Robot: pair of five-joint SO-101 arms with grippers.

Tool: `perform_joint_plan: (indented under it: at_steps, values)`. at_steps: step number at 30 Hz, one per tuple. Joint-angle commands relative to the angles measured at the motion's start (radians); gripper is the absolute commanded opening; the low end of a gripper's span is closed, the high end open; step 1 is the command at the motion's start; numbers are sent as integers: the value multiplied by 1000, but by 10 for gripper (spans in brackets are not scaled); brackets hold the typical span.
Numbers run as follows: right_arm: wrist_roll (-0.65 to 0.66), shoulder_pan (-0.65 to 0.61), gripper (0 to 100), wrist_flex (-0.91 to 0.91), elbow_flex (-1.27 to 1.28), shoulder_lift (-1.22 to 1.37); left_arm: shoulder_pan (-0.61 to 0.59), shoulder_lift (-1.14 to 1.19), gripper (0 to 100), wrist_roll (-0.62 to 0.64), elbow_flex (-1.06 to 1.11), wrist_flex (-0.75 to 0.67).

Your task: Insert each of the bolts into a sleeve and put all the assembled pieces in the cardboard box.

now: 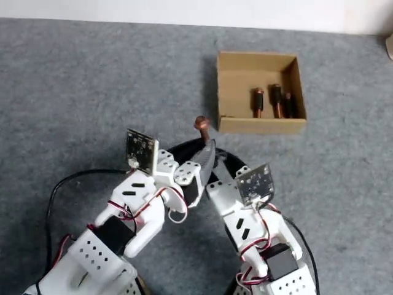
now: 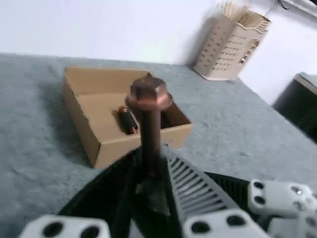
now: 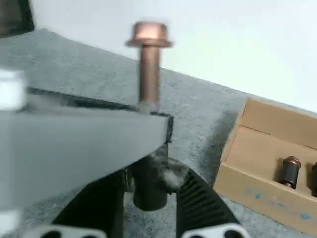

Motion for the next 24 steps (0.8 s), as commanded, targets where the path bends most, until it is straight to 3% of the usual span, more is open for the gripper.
perform_joint_plan:
  at_steps: [1,10,18,24]
  values:
    - [-21,64,5,-58,-53,-8,45,4,6,0,12,11]
    - [-20,68,5,-54,-51,-8,39,7,17,0,4,11]
    - [-20,65,5,-27,-51,-8,-4,12,296,8,-16,14]
    - [-20,65,5,-18,-51,-8,1,12,242,35,-16,14]
